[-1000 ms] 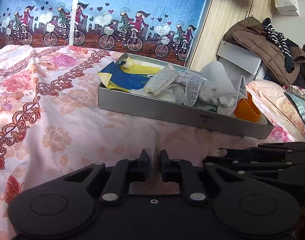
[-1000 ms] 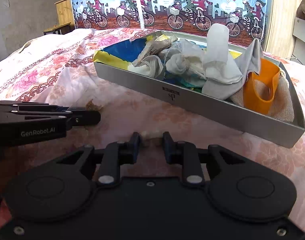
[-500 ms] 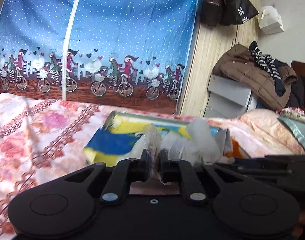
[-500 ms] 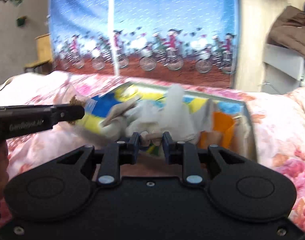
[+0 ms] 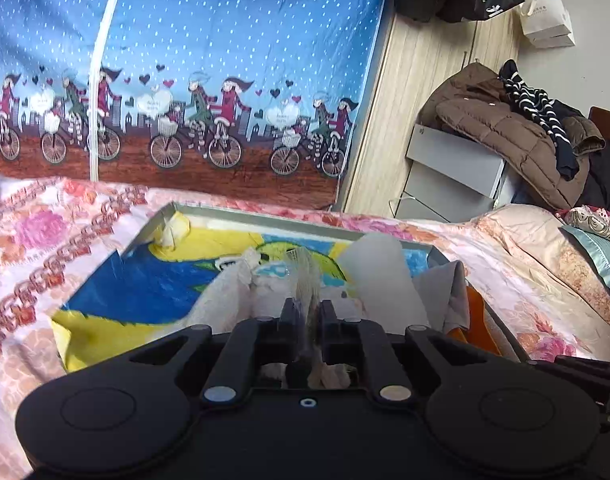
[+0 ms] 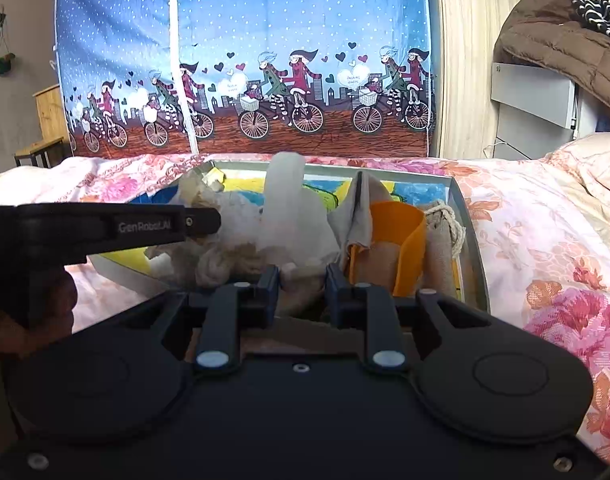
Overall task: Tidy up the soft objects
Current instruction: 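Lift the white item with the right tool while the left tool carries the packet over the tray, then open the right tool over the tray while the left tool releases the packet there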
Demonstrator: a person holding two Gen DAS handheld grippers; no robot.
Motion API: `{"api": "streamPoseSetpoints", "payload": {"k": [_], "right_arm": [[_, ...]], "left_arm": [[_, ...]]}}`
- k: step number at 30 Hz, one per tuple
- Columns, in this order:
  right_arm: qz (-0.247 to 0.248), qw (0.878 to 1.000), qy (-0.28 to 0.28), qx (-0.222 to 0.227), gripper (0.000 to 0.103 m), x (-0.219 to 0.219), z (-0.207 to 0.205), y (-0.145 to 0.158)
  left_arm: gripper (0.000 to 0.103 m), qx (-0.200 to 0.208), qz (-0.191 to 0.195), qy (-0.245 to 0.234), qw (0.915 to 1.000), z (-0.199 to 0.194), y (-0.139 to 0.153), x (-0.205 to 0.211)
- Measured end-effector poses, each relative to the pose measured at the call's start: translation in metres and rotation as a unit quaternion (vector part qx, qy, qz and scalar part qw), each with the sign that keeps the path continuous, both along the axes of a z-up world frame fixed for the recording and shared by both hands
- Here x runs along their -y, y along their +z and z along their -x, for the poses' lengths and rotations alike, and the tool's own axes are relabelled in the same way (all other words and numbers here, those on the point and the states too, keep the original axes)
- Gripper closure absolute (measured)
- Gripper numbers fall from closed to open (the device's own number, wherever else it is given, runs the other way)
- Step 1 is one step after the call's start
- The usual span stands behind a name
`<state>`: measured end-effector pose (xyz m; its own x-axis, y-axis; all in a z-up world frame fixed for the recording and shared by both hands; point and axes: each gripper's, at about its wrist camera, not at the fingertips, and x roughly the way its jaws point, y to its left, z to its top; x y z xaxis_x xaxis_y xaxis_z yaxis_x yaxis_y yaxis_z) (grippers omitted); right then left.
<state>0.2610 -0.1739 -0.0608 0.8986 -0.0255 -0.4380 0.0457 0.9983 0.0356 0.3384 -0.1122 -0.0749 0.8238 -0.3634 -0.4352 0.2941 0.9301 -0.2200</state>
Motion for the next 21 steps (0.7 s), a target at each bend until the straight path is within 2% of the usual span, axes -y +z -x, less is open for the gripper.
{"api": "streamPoseSetpoints", "payload": {"k": [2, 13, 21], "right_arm": [[0.001, 1.000, -0.001, -0.003, 0.085, -0.002, -0.003, -0.001], [0.016, 1.000, -0.009, -0.008, 0.085, -0.005, -0.006, -0.010], [0.022, 1.000, -0.014, -0.011, 0.084, -0.012, -0.016, -0.012]], "left_arm": [[0.091, -0.018, 0.003, -0.005, 0.9998, -0.003, -0.005, -0.002], [0.090, -0.040, 0.013, -0.007, 0.9991, -0.002, -0.008, -0.009], [0.088, -0.040, -0.009, -0.023, 0.9989, 0.001, -0.008, -0.007]]}}
